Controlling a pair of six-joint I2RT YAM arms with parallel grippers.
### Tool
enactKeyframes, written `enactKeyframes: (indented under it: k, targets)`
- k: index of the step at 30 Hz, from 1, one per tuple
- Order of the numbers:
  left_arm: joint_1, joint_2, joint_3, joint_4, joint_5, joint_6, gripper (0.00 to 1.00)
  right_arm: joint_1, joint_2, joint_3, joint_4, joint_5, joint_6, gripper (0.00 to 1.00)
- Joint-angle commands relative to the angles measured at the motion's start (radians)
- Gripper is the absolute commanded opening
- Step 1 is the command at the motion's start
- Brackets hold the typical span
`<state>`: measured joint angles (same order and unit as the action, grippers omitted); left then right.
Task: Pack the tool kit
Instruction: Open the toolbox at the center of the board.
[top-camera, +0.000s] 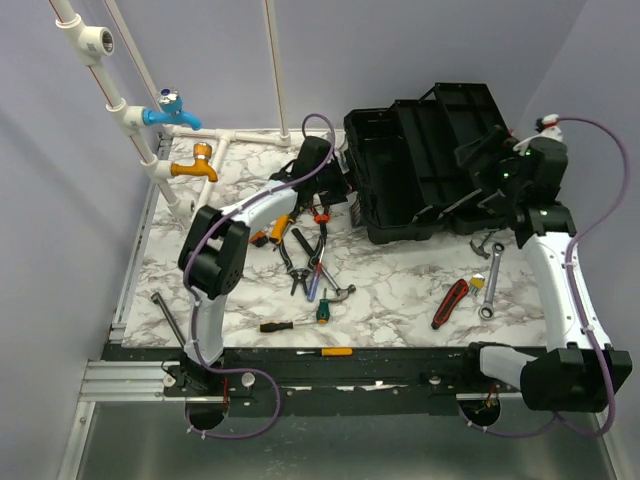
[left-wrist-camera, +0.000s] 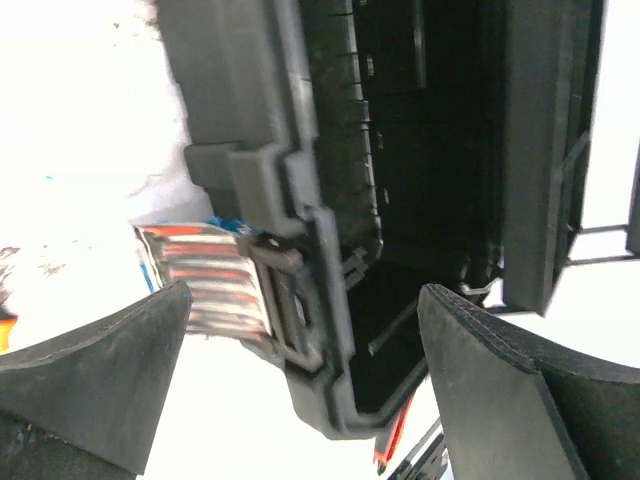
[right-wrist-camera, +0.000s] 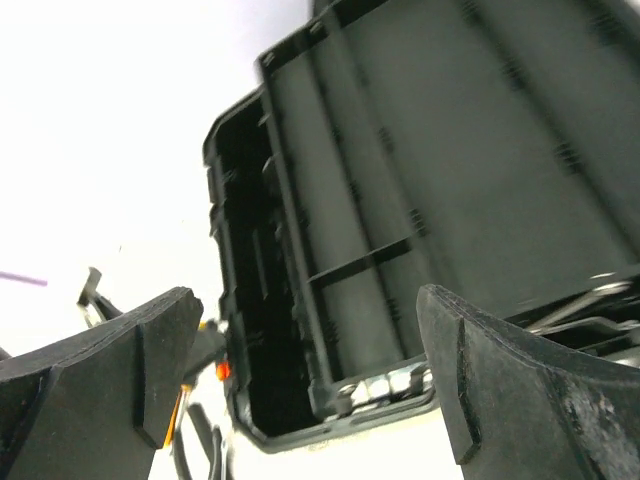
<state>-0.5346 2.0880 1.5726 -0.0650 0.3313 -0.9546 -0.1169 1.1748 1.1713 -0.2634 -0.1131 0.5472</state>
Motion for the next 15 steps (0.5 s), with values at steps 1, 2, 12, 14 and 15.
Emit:
enactKeyframes:
  k: [1, 2, 12, 14, 15]
  targets:
    - [0.006, -0.229, 0.028, -0.127, -0.089, 0.204, 0.98, 0.167, -0.009, 0.003, -0.100, 0.059, -0.071, 1.00]
    - [0.010, -0.265, 0.022, -0.156, -0.117, 0.223, 0.98, 0.200, -0.009, -0.004, -0.119, 0.085, -0.076, 1.00]
    - [0.023, -0.613, -0.266, -0.333, -0.508, 0.270, 0.99, 0.318, -0.192, -0.168, -0.438, 0.462, 0.073, 1.00]
    - [0.029, -0.699, -0.375, -0.285, -0.487, 0.280, 0.99, 0.317, -0.242, -0.224, -0.482, 0.463, 0.120, 1.00]
    - [0.032, -0.730, -0.423, -0.251, -0.467, 0.289, 0.99, 0.318, -0.258, -0.252, -0.497, 0.472, 0.151, 1.00]
